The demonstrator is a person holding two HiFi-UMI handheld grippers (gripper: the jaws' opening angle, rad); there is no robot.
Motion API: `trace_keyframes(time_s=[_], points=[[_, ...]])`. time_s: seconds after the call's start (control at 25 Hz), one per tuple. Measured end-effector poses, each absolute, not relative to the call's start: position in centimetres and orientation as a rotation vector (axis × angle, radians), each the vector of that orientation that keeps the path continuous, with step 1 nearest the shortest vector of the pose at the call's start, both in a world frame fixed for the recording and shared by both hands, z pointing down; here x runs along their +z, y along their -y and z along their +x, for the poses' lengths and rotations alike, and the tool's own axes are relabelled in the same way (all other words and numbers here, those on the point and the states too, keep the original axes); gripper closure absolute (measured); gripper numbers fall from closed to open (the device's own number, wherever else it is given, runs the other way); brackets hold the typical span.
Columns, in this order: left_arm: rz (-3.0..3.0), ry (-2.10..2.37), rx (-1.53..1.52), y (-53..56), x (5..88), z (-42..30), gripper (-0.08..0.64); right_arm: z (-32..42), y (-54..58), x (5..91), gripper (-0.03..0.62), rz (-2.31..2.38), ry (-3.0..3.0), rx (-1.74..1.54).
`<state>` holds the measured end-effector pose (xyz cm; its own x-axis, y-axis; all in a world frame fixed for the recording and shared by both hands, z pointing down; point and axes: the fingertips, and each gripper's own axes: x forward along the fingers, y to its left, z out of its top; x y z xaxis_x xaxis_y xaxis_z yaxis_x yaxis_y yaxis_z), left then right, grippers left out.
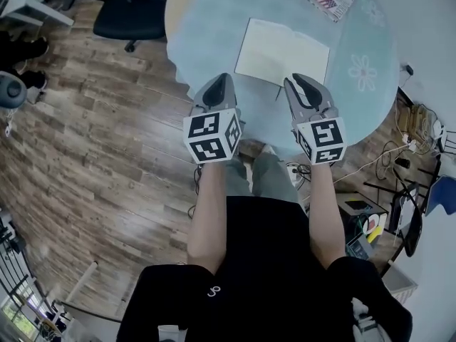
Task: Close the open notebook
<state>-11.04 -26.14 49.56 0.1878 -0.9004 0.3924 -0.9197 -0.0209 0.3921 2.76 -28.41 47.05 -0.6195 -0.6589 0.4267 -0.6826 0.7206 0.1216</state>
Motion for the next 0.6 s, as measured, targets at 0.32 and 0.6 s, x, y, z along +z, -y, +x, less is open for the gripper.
trace_keyframes(time_s=[0.32,0.6], points=[[1.845,1.715,0.037,25.7,50.8,-13.3,0.566,1.7,27.9,55.9,0.44,0.706,2.154,-0.188],[1.857,1.713,0.053,26.0,50.6,-13.9,0.566,0.6,28.9,59.4,0.437,0.567,2.004,-0.323]])
